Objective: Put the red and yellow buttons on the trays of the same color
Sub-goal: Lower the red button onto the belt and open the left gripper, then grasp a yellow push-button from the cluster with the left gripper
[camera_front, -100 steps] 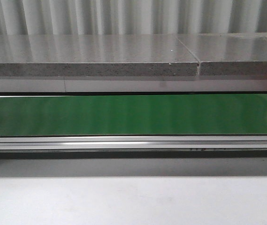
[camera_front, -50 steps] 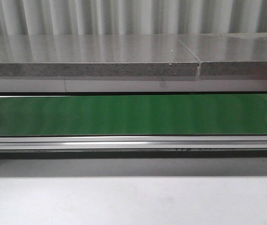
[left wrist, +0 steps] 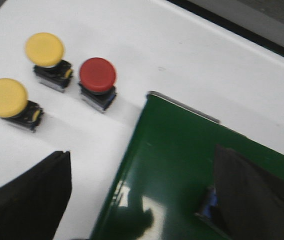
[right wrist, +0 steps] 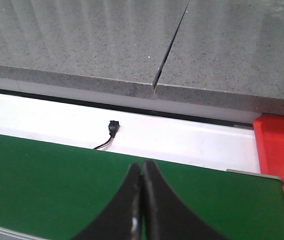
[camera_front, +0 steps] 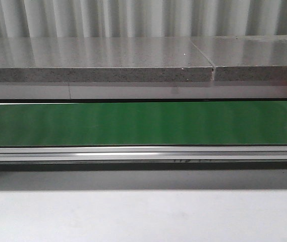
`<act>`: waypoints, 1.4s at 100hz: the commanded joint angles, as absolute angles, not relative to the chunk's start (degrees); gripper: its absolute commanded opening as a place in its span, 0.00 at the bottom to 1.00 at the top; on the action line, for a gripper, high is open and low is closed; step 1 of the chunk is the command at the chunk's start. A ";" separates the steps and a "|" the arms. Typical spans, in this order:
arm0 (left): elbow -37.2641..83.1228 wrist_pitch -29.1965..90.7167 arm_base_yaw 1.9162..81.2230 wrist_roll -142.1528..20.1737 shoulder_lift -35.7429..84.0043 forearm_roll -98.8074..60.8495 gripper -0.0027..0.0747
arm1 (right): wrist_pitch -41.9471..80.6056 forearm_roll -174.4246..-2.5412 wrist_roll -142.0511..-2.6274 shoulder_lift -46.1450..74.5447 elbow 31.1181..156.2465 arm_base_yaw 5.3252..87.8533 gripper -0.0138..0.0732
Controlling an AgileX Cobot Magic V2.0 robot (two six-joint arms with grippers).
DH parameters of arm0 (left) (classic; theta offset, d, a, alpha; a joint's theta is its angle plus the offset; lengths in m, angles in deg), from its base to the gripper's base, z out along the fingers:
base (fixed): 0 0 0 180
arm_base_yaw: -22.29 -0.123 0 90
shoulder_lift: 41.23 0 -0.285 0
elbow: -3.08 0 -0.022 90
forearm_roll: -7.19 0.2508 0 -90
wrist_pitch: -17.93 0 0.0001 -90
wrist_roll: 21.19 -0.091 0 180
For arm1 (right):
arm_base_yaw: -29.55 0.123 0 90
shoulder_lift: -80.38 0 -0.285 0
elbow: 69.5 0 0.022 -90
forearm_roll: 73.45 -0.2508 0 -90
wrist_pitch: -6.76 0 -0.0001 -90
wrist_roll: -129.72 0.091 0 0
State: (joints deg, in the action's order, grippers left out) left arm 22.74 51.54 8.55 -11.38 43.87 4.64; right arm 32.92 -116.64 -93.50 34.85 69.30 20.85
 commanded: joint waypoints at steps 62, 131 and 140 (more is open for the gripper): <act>13.21 47.85 -4.86 -11.72 61.66 5.97 0.76 | 30.33 -117.67 -94.16 35.15 70.74 20.77 0.08; 6.38 49.91 -4.86 -11.72 71.62 8.53 0.59 | 30.33 -117.67 -94.16 35.15 70.74 20.77 0.08; 6.38 50.66 -4.86 -11.72 71.62 8.53 0.35 | 30.33 -117.67 -94.16 35.15 70.74 20.77 0.08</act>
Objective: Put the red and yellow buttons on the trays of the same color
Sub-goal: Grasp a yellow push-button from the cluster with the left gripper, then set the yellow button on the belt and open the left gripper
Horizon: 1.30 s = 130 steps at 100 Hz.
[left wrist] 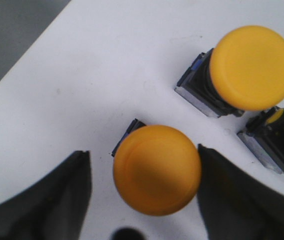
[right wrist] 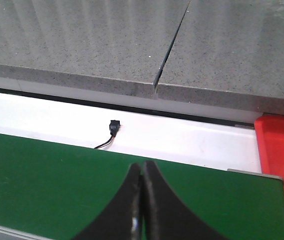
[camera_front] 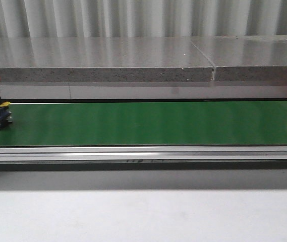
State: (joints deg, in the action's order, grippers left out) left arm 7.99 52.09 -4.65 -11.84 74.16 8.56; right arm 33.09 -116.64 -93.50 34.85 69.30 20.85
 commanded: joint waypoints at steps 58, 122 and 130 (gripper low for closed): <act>6.38 53.48 1.80 -11.72 53.68 8.42 0.01 | 30.33 -117.67 -94.16 35.15 70.74 20.77 0.08; 19.20 52.29 17.53 -11.72 44.98 8.04 0.01 | 30.33 -117.67 -94.16 35.15 70.74 20.77 0.08; 20.56 50.96 17.55 -11.72 44.98 8.04 0.01 | 30.33 -117.67 -94.16 35.15 70.74 20.77 0.08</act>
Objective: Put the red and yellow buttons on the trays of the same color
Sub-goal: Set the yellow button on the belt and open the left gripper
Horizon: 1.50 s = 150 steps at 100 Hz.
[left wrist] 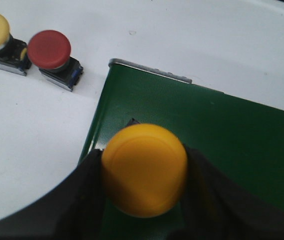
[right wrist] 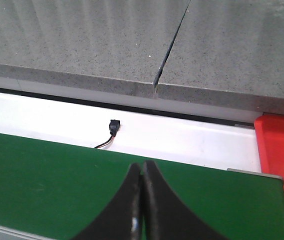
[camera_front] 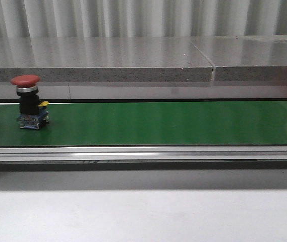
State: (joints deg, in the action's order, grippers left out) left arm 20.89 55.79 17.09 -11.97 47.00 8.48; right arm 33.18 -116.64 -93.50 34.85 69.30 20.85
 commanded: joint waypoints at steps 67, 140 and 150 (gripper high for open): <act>20.99 51.87 17.65 -11.72 50.56 7.19 0.91 | 30.33 -117.67 -94.16 35.15 70.74 20.77 0.08; 24.64 49.12 26.59 -14.69 25.29 7.19 0.76 | 30.33 -117.67 -94.16 35.15 70.74 20.71 0.08; 28.18 49.13 27.11 -14.69 19.91 7.19 0.76 | 30.33 -117.67 -94.16 35.15 70.74 20.71 0.08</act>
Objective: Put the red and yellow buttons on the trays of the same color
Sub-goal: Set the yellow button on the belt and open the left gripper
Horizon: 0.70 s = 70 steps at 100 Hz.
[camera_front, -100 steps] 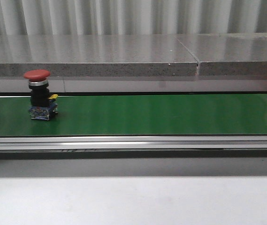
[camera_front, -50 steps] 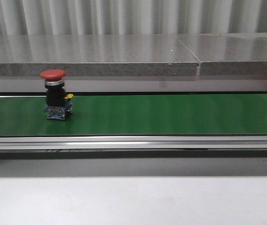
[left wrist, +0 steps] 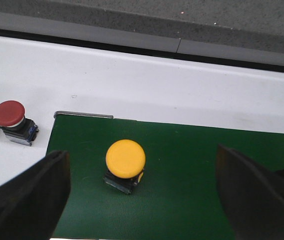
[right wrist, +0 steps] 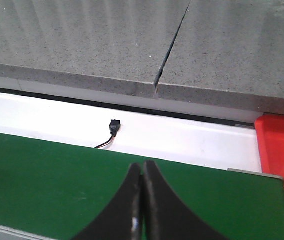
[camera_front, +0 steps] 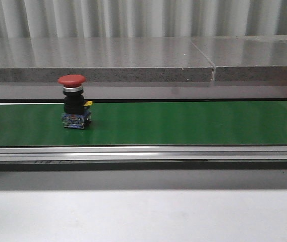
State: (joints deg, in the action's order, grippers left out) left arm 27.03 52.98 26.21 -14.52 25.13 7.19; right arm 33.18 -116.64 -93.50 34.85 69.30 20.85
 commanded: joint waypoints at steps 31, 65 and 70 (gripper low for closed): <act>43.14 48.87 28.39 -14.69 -0.79 7.19 0.76 | 30.33 -117.67 -94.16 35.15 70.74 20.71 0.08; 51.67 50.13 28.39 -14.69 -21.14 7.19 0.26 | 30.25 -117.95 -94.16 35.15 70.74 20.71 0.08; 52.05 50.38 28.39 -14.69 -22.60 7.19 0.13 | 30.27 -118.42 -94.16 35.15 70.74 20.71 0.08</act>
